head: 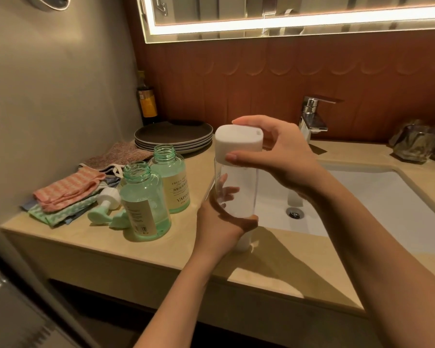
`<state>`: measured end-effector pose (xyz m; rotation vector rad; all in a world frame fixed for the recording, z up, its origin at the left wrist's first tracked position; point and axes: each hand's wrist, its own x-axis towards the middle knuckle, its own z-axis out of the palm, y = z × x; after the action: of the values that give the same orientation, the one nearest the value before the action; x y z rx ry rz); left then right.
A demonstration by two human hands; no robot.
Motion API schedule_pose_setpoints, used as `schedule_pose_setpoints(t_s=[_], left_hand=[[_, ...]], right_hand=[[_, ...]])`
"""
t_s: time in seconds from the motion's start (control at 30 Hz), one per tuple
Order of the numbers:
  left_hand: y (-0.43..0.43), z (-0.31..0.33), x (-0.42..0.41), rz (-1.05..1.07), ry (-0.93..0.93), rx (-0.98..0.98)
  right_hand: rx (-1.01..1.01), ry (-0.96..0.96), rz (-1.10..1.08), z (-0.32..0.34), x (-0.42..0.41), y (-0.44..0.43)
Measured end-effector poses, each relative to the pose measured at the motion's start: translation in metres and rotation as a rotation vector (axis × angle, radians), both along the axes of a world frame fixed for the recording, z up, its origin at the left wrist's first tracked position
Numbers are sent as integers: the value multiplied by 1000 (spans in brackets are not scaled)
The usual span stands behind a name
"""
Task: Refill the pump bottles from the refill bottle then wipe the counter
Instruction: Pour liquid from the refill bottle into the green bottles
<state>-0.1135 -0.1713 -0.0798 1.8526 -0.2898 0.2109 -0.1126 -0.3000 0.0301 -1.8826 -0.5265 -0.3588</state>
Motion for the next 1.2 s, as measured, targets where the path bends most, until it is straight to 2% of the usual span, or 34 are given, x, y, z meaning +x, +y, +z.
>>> schedule_pose_setpoints(t_s=[0.13, 0.3, 0.43, 0.57, 0.7, 0.83, 1.0, 1.1, 1.2], left_hand=[[-1, -1, 1, 24, -22, 27], [-1, -2, 2, 38, -31, 57], [0, 1, -1, 86, -25, 69], [2, 9, -8, 24, -15, 85], [9, 20, -8, -52, 47, 149], [30, 39, -12, -63, 196, 108], [54, 102, -19, 54, 8, 435], [74, 141, -10, 108, -142, 447], [93, 158, 11, 167, -203, 425]], right_hand=[[0, -110, -160, -9, -2, 8], [10, -173, -229, -18, -5, 16], [21, 3, -124, -41, -5, 16], [-8, 140, -92, -73, -5, 15], [33, 131, -123, -77, 0, 17], [59, 105, -158, -69, 23, 18], [168, 137, -203, -57, 69, 27], [223, 156, -200, -54, 94, 43], [221, 142, -184, -56, 116, 61]])
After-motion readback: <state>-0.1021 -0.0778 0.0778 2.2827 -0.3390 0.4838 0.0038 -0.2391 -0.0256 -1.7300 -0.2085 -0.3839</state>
